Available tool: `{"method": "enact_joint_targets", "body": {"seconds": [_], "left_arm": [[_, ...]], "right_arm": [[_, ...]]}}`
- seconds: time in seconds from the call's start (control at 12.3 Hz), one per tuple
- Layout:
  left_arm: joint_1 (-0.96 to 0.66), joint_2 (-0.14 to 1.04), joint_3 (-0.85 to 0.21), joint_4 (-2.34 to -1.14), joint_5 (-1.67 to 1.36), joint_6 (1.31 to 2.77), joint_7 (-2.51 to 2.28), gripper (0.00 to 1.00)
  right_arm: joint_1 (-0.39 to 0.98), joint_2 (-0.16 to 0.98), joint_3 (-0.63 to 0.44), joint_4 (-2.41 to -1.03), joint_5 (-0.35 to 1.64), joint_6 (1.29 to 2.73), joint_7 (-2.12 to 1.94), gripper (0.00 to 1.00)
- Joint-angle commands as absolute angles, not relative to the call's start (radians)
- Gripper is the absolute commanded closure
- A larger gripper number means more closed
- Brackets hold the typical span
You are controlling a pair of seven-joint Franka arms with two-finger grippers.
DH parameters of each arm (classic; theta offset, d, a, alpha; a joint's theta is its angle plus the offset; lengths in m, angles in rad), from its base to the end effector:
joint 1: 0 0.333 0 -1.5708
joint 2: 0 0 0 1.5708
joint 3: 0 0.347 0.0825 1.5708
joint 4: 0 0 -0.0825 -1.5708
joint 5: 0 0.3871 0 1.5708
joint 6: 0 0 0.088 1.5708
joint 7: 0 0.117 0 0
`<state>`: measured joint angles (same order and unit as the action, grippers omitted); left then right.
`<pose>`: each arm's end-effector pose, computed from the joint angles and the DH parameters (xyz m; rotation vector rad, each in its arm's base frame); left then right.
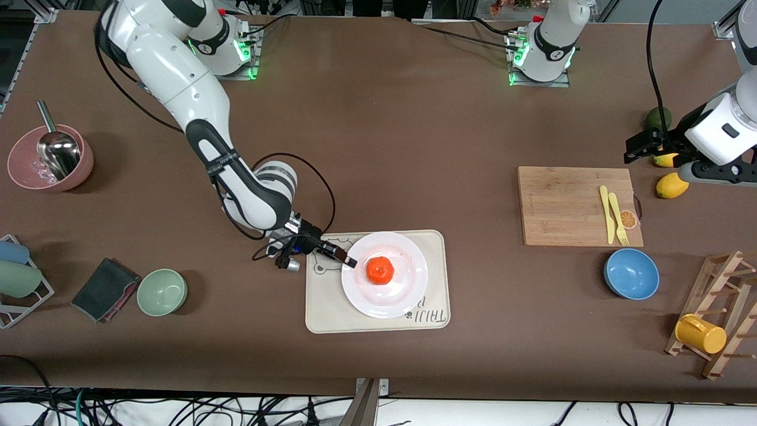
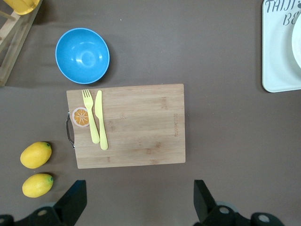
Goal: Place orange and plate with both arms
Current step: 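Slide the plate with the right gripper onto the bear tray, then release the plate and draw the right gripper back to rest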
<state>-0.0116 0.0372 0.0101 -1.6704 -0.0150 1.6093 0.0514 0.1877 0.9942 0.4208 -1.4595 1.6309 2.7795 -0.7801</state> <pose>0.5662 -0.0026 0.5806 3.1198 -0.0805 -0.1529 0.6622 0.3366 0.1259 -2.0802 0.4466 -0.2469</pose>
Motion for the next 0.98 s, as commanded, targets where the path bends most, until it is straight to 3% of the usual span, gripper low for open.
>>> {"method": "enact_joint_targets", "body": {"seconds": [0.0,0.08,0.16,0.24,0.49,0.9], "left_arm": [[-0.014,0.046,0.014,-1.652,-0.035,1.601,0.075,0.0],[-0.015,0.046,0.012,-1.651,-0.035,1.601,0.075,0.0],[-0.015,0.046,0.012,-1.652,-0.035,1.601,0.075,0.0],[-0.015,0.046,0.012,-1.652,-0.035,1.601,0.077,0.0],[-0.015,0.046,0.012,-1.651,-0.035,1.601,0.077,0.0],[-0.023,0.067,0.0,-1.649,-0.035,1.601,0.075,0.0]], "right_arm": [[0.189,0.996,0.42,-1.424,1.596,2.796,-0.765,1.0],[0.187,0.996,0.416,-1.427,1.542,2.796,-0.764,0.7],[0.189,0.993,0.404,-1.433,1.485,2.796,-0.764,0.19],[0.189,0.976,0.393,-1.456,1.448,2.796,-0.764,0.0],[0.198,0.864,0.367,-1.552,1.381,2.793,-0.764,0.0],[0.187,0.496,0.33,-1.903,1.243,2.743,-0.773,0.0]]}}
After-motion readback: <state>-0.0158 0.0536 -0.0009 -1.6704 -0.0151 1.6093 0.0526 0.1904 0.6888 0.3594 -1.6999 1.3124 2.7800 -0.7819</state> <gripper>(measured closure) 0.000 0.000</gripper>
